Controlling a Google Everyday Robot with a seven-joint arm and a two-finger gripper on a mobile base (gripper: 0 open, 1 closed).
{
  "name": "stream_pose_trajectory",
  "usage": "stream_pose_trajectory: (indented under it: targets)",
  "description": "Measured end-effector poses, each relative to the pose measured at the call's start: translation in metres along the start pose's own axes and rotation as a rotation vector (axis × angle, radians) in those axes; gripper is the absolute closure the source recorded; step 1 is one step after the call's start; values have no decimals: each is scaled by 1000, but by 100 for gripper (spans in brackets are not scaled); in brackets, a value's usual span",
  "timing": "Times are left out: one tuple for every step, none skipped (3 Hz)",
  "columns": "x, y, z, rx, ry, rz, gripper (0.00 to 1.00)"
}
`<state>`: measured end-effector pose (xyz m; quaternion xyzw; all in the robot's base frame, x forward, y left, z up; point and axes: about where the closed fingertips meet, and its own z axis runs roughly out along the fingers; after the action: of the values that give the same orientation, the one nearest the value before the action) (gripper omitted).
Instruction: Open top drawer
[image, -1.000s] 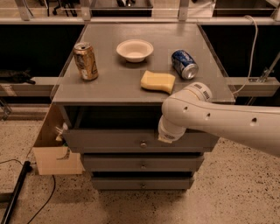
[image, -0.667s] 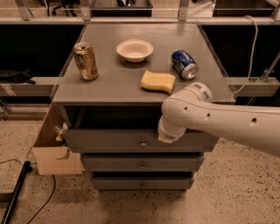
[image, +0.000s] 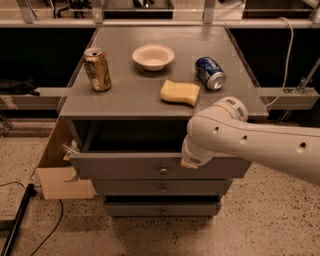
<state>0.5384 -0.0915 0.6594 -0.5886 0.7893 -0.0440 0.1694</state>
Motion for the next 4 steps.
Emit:
stream_pose_trajectory:
  targets:
    - [-1, -2, -6, 0, 0, 0, 20]
    - [-1, -2, -6, 0, 0, 0, 33]
    - [-1, -2, -6, 0, 0, 0, 55]
    - [-1, -2, -6, 0, 0, 0, 78]
